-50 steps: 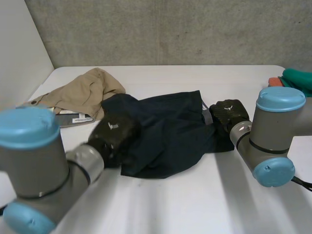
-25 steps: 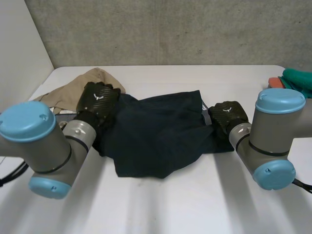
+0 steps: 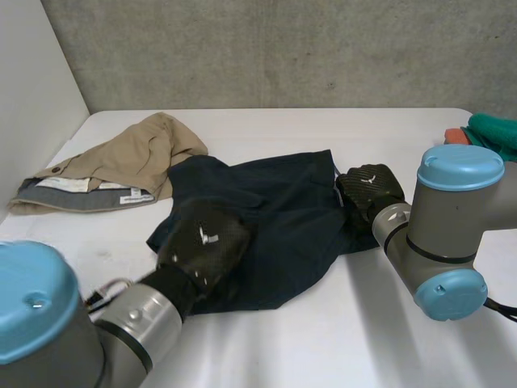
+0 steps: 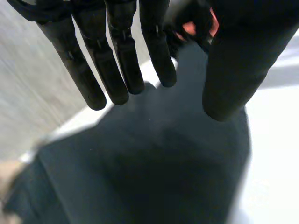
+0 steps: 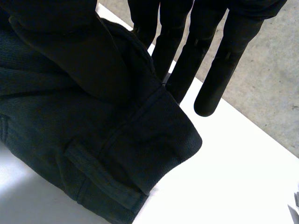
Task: Fold the laundry.
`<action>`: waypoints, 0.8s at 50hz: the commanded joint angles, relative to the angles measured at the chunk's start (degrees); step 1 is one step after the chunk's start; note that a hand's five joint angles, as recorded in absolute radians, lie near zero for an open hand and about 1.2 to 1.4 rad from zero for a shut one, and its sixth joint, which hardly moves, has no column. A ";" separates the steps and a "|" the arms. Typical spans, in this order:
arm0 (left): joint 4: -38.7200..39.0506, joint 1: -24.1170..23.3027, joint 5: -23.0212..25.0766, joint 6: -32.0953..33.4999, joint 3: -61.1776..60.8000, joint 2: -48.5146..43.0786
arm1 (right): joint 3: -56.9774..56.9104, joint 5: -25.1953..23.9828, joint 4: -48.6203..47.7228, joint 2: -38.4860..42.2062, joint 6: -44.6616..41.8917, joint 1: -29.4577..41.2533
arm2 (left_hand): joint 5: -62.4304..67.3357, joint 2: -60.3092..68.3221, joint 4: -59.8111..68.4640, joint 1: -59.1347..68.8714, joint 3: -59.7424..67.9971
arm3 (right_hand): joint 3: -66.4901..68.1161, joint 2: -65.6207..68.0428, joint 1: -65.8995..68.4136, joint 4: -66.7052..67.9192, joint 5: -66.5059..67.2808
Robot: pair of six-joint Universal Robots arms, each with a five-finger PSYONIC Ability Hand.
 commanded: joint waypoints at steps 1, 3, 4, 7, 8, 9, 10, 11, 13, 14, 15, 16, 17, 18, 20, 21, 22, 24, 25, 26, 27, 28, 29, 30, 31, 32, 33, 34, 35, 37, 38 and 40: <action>-0.72 1.50 -0.18 -0.69 -0.04 -8.00 | 0.32 -0.10 -0.02 0.14 0.00 -0.01 | -1.11 -1.33 -1.22 -1.01 -1.23 | 12.12 13.16 16.02 11.35 12.70; -0.37 2.73 -0.18 -0.60 0.31 -9.32 | 0.32 -0.10 0.06 0.14 0.00 -0.01 | -1.28 -1.50 -1.39 -1.18 -1.40 | 12.12 13.16 16.02 11.35 12.70; -0.28 4.13 -0.18 -0.34 0.93 -10.63 | 0.32 -0.10 0.06 0.14 0.00 -0.01 | -1.28 -1.50 -1.39 -1.18 -1.40 | 12.12 13.16 16.02 11.35 12.70; -0.19 5.81 -0.18 -0.25 1.54 -12.48 | 0.32 -0.10 0.06 0.23 -0.08 -0.01 | -3.29 -3.51 -3.40 -3.18 -3.40 | 12.12 13.16 16.02 11.35 12.70; -0.19 6.51 -0.10 -0.16 1.98 -13.36 | 0.41 -0.10 0.06 0.32 -0.08 -0.01 | -6.30 -6.52 -6.41 -6.19 -6.41 | 12.12 13.16 16.02 11.35 12.70; -0.19 6.78 -0.18 -0.16 2.25 -13.63 | 0.41 -0.10 0.06 0.41 0.00 -0.01 | -7.33 -7.55 -7.44 -7.22 -7.44 | 12.12 13.16 16.02 11.35 12.70; -0.19 7.04 -0.10 -0.16 2.42 -13.98 | 0.41 -0.10 0.06 0.41 -0.08 -0.01 | -8.00 -8.22 -8.11 -7.90 -8.12 | 12.12 13.16 16.02 11.35 12.70; -0.19 7.22 -0.18 -0.16 2.69 -14.33 | 0.41 -0.10 0.06 0.49 -0.08 -0.01 | -8.51 -8.73 -8.62 -8.41 -8.63 | 12.12 13.16 16.02 11.35 12.70; -0.19 7.40 -0.18 -0.16 3.39 -15.65 | 0.41 -0.10 0.06 0.58 -0.08 -0.01 | -8.68 -8.90 -8.79 -8.58 -8.80 | 12.12 13.16 16.02 11.35 12.70; -0.10 7.48 -0.18 -0.16 3.57 -16.17 | 0.41 -0.10 0.06 0.67 -0.08 0.07 | -8.68 -8.90 -8.79 -8.58 -8.80 | 12.12 13.16 16.02 11.35 12.70; -0.10 7.48 -0.18 -0.16 3.74 -16.70 | 0.41 -0.10 0.06 0.67 -0.08 0.08 | -8.68 -8.90 -8.79 -8.58 -8.80 | 12.12 13.16 16.02 11.35 12.70; -0.01 7.66 -0.18 -0.16 4.18 -17.66 | 0.41 -0.10 -0.02 0.76 -0.08 0.08 | -8.52 -8.74 -8.63 -8.41 -8.63 | 12.12 13.16 16.02 11.35 12.70; 0.16 7.66 -0.18 -0.16 4.44 -18.11 | 0.41 -0.10 -0.02 0.76 -0.08 0.08 | -8.51 -8.74 -8.63 -8.41 -8.63 | 12.12 13.16 16.02 11.35 12.70; 0.42 7.75 -0.18 -0.16 4.62 -18.46 | 0.41 -0.10 -0.02 0.76 -0.08 0.08 | -8.35 -8.57 -8.46 -8.24 -8.46 | 12.12 13.16 16.02 11.35 12.70; 1.82 7.75 -0.18 -0.16 5.23 -19.34 | 0.59 -0.10 -0.11 0.76 -0.08 0.08 | -3.84 -4.07 -3.96 -3.74 -3.96 | 12.12 13.16 16.02 11.35 12.70; 2.27 7.75 -0.18 -0.16 5.33 -19.43 | 0.59 -0.10 -0.11 0.76 -0.17 0.08 | 0.19 -0.03 0.08 0.30 0.08 | 12.12 13.16 16.02 11.35 12.70; 2.88 7.84 -0.18 -0.08 5.33 -19.60 | 0.67 -0.10 -0.11 0.76 -0.17 0.08 | 7.23 7.00 7.11 7.33 7.11 | 12.12 13.16 16.02 11.35 12.70; 4.64 7.84 -0.18 -0.16 5.41 -19.69 | 0.76 -0.19 0.06 0.58 -0.43 0.08 | 33.95 33.73 33.84 34.06 33.84 | 12.12 13.16 16.02 11.35 12.70; 4.99 7.84 -0.27 -0.08 5.41 -19.61 | 0.85 -0.19 0.24 0.32 -0.70 0.08 | 35.69 35.46 35.57 35.79 35.57 | 12.12 13.16 16.02 11.35 12.70; 5.26 7.75 -0.44 0.01 5.50 -19.34 | 0.94 -0.27 0.41 0.06 -1.05 0.08 | 35.70 35.48 35.59 35.81 35.59 | 12.12 13.16 16.02 11.35 12.70; 5.09 7.57 -0.62 0.36 5.50 -18.47 | 1.29 -0.36 0.85 -0.20 -2.36 0.08 | 35.70 35.48 35.59 35.81 35.59 | 12.12 13.16 16.02 11.35 12.70; 5.08 7.49 -0.62 0.54 5.41 -17.59 | 1.55 -0.45 1.20 -0.38 -3.33 -0.01 | 35.70 35.48 35.59 35.81 35.59 | 12.12 13.16 16.02 11.35 12.70; 5.00 7.48 -0.62 0.63 5.24 -16.19 | 1.81 -0.45 1.82 -0.73 -4.55 0.07 | 35.70 35.48 35.59 35.81 35.59 | 12.12 13.16 16.02 11.35 12.70; 4.82 7.40 -0.53 0.71 5.15 -14.00 | 1.99 -0.45 2.52 -1.34 -5.96 0.08 | 35.70 35.48 35.59 35.81 35.59 | 12.12 13.16 16.02 11.35 12.70; 4.47 7.57 -0.19 0.89 4.72 -8.50 | 2.69 -0.54 4.44 -3.70 -9.45 -0.19 | 35.70 35.48 35.59 35.81 35.59 | 12.12 13.16 16.02 11.35 12.70; 4.21 7.66 -0.18 0.80 4.54 -5.83 | 3.04 -0.54 5.50 -5.29 -11.49 -0.54 | 35.70 35.48 35.59 35.81 35.59 | 12.12 13.16 16.02 11.35 12.70; 3.86 7.57 0.08 0.54 4.53 -3.28 | 3.40 -0.54 6.73 -6.96 -13.60 -0.71 | 35.70 35.48 35.59 35.81 35.59 | 12.12 13.16 16.02 11.35 12.70; 3.33 7.57 0.08 0.37 4.71 -0.82 | 3.66 -0.54 7.96 -8.72 -15.71 -0.72 | 35.70 35.48 35.59 35.81 35.59 | 12.12 13.16 16.02 11.35 12.70; 1.76 7.49 0.26 0.28 5.32 3.81 | 3.66 -0.54 10.32 -11.95 -19.38 -0.80 | 35.70 35.48 35.59 35.81 35.59 | 12.12 13.16 16.02 11.35 12.70; -0.53 7.57 0.35 0.28 6.20 8.15 | 2.96 -0.45 12.36 -14.96 -22.65 -0.80 | 35.70 35.48 35.59 35.81 35.59 | 12.12 13.16 16.02 11.35 12.70; -2.72 7.49 0.69 0.28 8.29 11.30 | 2.26 -0.45 13.85 -18.02 -25.11 -0.89 | 35.70 35.48 35.59 35.81 35.59 | 12.12 13.16 16.02 11.35 12.70; -5.36 7.40 1.66 0.19 11.02 13.61 | 0.68 -0.36 14.83 -21.37 -26.62 -0.63 | 35.70 35.48 35.59 35.81 35.59 | 12.12 13.16 16.02 11.35 12.70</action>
